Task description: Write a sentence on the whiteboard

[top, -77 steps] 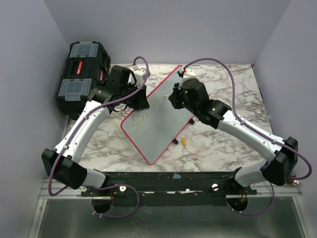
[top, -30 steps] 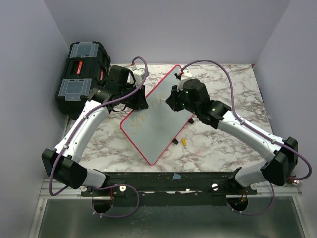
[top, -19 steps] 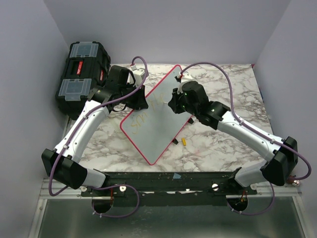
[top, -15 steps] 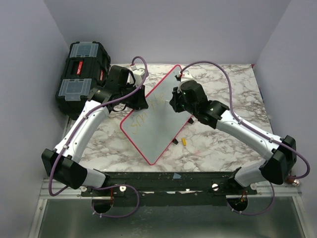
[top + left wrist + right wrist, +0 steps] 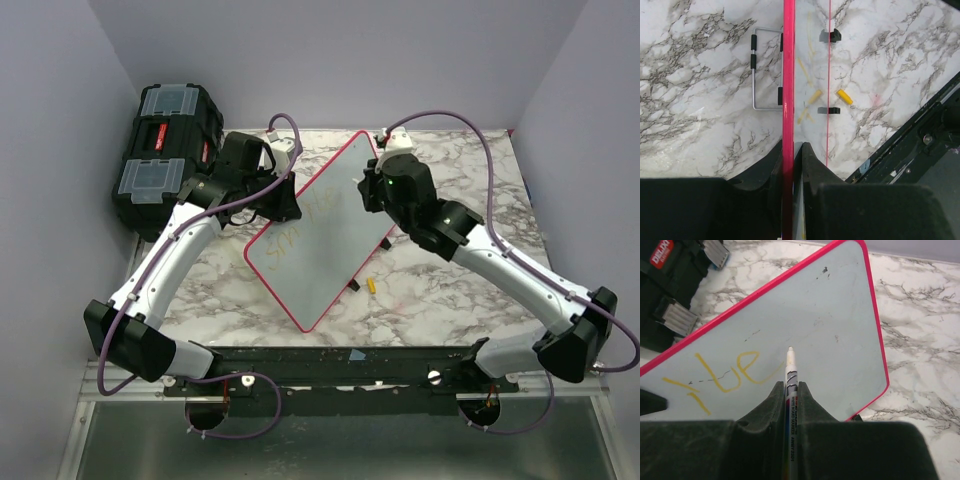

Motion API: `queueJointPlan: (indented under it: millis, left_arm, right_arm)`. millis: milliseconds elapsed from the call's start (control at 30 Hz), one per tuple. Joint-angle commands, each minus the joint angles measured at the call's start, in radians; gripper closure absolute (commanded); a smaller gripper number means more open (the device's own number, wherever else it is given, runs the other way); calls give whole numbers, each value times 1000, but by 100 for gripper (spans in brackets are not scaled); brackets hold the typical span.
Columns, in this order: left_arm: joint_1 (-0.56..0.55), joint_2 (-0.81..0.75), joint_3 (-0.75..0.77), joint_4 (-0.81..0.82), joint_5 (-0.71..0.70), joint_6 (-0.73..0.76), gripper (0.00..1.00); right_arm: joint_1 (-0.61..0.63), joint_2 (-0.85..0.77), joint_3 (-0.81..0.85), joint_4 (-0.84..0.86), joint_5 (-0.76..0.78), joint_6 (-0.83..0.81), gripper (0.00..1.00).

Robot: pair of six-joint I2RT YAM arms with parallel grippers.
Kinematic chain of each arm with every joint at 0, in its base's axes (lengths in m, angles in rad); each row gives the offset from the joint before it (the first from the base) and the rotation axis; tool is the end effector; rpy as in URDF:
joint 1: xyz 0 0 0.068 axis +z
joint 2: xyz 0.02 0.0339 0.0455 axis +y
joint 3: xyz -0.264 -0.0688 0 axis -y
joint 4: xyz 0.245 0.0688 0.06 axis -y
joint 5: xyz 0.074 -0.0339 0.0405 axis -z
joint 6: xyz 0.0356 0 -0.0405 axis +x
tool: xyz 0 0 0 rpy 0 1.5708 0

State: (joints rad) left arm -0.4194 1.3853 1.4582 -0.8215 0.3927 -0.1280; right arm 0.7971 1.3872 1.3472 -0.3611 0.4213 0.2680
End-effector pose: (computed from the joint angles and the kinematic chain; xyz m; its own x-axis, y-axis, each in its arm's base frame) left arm 0.2590 -0.1304 0.3779 -0.6973 0.1818 -0.6934 0.5478 0.7590 -0.3519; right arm 0.2320 0.2166 0.3816 -0.3663 -0.0291 -0.9300 -0.3035 0.9486 0.0898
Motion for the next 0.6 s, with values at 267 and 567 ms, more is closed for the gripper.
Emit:
queueJointPlan:
  millis: [267,567]
  left_arm:
    - [2,-6,16,44,-50,77,100]
    - [2,-18,-28,68,-46,68,100]
  right_arm:
    - [1,-172,-120,-31,-147,31,99]
    - [3,-193,-181,-52,-346,33,99]
